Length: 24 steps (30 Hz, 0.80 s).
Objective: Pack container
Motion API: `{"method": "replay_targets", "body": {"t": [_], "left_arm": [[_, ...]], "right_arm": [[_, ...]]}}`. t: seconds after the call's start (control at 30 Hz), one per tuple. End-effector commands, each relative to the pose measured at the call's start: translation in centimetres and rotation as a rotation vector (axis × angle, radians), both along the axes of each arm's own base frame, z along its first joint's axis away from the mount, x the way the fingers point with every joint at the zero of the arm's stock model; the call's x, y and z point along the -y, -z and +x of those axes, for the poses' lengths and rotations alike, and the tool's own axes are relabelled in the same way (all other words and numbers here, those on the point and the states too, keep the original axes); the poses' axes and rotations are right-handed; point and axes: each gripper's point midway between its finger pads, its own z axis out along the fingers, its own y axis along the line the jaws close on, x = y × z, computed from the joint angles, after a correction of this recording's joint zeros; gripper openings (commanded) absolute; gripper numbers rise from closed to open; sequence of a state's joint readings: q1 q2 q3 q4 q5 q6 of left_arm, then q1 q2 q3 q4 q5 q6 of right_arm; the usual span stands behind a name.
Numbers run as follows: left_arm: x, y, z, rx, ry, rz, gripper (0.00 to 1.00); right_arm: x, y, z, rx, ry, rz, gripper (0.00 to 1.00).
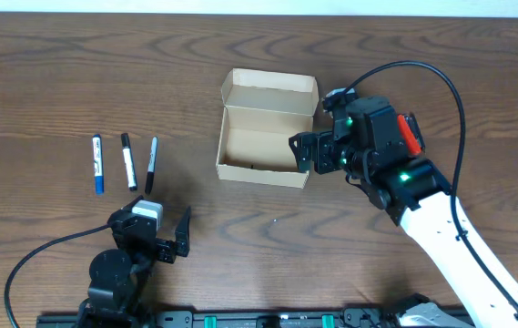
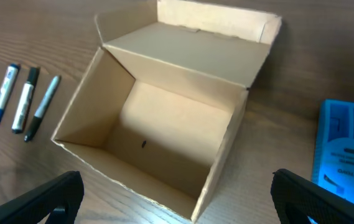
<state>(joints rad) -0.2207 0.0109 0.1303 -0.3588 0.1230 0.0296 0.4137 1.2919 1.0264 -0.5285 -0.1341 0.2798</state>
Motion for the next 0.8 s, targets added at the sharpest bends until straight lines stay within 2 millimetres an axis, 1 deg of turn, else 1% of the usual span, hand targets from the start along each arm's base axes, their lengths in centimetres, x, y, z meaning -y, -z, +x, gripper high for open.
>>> {"method": "replay_targets", "body": {"t": [0.0,0.1,0.17,0.27,0.4,0.53,0.7,0.77], "left_arm": [[-0.1,1.0,0.0,-0.018,-0.01,0.005,0.95],[-0.1,1.0,0.0,-0.018,-0.01,0.005,0.95],[-0.1,1.0,0.0,-0.018,-0.01,0.005,0.95],[-0.1,1.0,0.0,-0.018,-0.01,0.005,0.95],[-0.1,1.0,0.0,-0.018,-0.01,0.005,0.95],[-0.1,1.0,0.0,-0.018,-0.01,0.005,0.95],[-0.1,1.0,0.0,-0.018,-0.01,0.005,0.95],[-0.1,1.0,0.0,-0.018,-0.01,0.005,0.95]], "right_arm": [[0.7,1.9,0.5,-0.074,0.06,-0.03,0.99],[1.5,4.5,0.6,-0.157,0.138,-0.061,0.99],[1.5,5.7,0.7,-0.198,0.161,-0.065,0.99],[1.7,7.3,0.8,-0.243,0.198,-0.078,0.99],[2.7,9.1,1.0,-0.281,0.259,-0.131,0.99],[3.8,10.0,1.0,-0.289,0.293,-0.193,0.99],[5.1,10.5,0.4,-0.304,0.318,-0.26,0.99],[5.2,10.6,0.2,-0.31,0.31,-0.271,0.99]]}}
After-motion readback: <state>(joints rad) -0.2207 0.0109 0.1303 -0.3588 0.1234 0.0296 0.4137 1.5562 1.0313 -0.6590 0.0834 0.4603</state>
